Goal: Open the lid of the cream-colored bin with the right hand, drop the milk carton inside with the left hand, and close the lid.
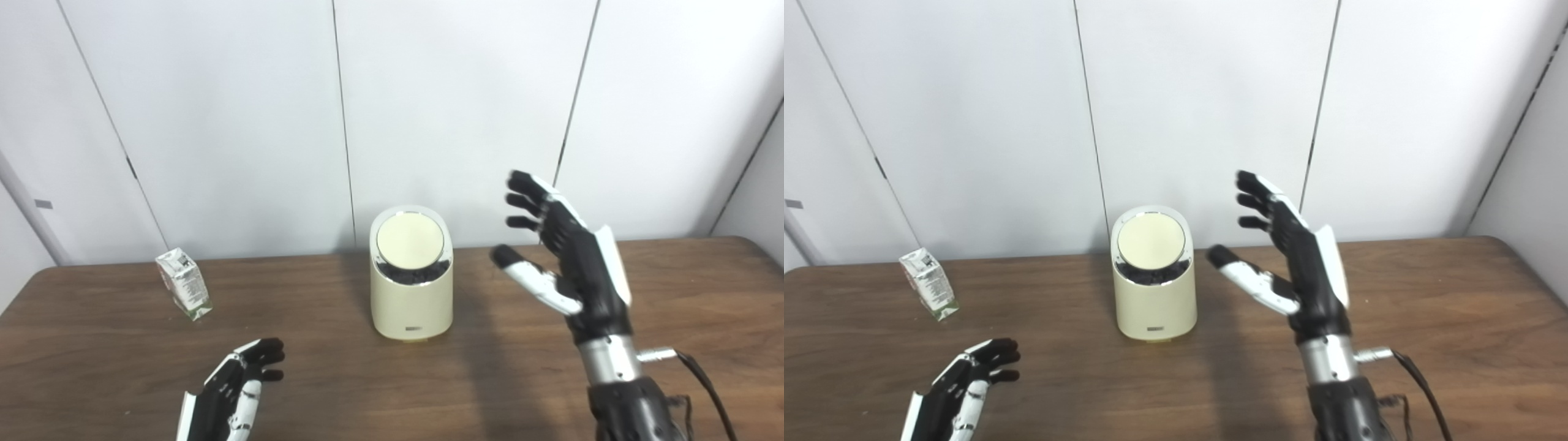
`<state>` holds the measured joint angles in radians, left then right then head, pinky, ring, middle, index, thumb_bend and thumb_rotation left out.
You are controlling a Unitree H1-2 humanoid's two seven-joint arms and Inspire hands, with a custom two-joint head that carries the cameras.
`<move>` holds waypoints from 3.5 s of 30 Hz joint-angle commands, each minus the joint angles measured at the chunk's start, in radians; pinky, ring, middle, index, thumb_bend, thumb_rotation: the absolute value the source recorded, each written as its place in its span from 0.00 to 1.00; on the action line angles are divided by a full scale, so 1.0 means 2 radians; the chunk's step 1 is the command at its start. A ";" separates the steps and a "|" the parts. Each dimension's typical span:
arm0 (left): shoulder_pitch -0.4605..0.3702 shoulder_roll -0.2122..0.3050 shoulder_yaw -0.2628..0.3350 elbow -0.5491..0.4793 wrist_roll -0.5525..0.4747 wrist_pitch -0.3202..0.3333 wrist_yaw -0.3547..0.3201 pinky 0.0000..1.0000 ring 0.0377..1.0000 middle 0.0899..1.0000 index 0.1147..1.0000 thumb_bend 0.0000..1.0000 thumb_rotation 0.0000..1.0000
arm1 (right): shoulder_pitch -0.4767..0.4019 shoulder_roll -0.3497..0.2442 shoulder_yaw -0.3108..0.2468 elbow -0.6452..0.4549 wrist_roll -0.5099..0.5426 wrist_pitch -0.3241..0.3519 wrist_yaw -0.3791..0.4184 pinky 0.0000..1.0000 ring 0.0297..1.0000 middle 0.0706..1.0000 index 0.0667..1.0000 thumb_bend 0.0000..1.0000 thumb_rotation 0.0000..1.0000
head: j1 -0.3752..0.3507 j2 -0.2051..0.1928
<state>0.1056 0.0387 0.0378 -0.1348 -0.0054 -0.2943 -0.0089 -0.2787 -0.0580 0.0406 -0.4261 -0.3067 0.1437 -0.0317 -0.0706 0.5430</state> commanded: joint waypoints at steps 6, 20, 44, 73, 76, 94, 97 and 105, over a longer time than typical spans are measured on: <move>-0.001 -0.004 -0.003 -0.022 0.003 -0.010 0.001 0.66 0.73 0.72 0.69 0.19 0.60 | -0.066 -0.003 0.017 0.042 -0.065 0.024 0.000 0.83 0.92 0.93 0.95 0.82 0.51 | 0.003 0.001; 0.006 -0.009 -0.005 -0.034 0.015 -0.005 0.005 0.65 0.73 0.73 0.70 0.19 0.59 | -0.122 -0.003 0.061 0.122 -0.140 0.051 0.002 0.69 0.83 0.95 0.93 0.84 0.45 | 0.009 0.003; 0.009 -0.012 -0.008 -0.034 0.011 -0.004 0.003 0.65 0.72 0.72 0.69 0.19 0.59 | -0.170 -0.011 0.062 0.237 -0.160 0.068 -0.011 0.78 0.89 0.95 0.93 0.77 0.42 | 0.008 0.003; 0.011 -0.017 -0.015 -0.036 0.012 -0.010 0.005 0.64 0.72 0.72 0.69 0.20 0.56 | -0.196 -0.009 0.078 0.309 -0.182 0.087 -0.059 0.76 0.88 0.92 0.90 0.74 0.45 | 0.014 0.004; 0.012 -0.017 -0.017 -0.039 0.012 -0.006 0.004 0.64 0.72 0.72 0.70 0.21 0.57 | -0.198 -0.007 0.079 0.313 -0.182 0.089 -0.062 0.76 0.88 0.92 0.90 0.74 0.45 | 0.014 0.005; 0.013 -0.015 -0.020 -0.046 0.008 0.000 0.001 0.65 0.72 0.72 0.70 0.20 0.58 | -0.196 -0.010 0.088 0.308 -0.183 0.100 -0.066 0.70 0.86 0.93 0.90 0.94 0.02 | 0.012 0.008; 0.013 -0.016 -0.019 -0.045 0.010 -0.002 0.003 0.64 0.72 0.72 0.69 0.20 0.58 | -0.195 -0.009 0.087 0.306 -0.181 0.100 -0.066 0.70 0.86 0.93 0.91 0.95 0.01 | 0.012 0.008; 0.012 -0.015 -0.019 -0.043 0.012 -0.005 0.003 0.64 0.72 0.72 0.69 0.19 0.57 | -0.190 -0.008 0.085 0.297 -0.175 0.103 -0.060 0.74 0.88 0.94 0.91 0.86 0.17 | 0.012 0.007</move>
<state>0.1479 0.0072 0.0011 -0.1896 0.0108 -0.2875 -0.0047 -0.6470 -0.0672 0.2143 0.1800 -0.6515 0.3339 -0.1590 -0.0460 0.5569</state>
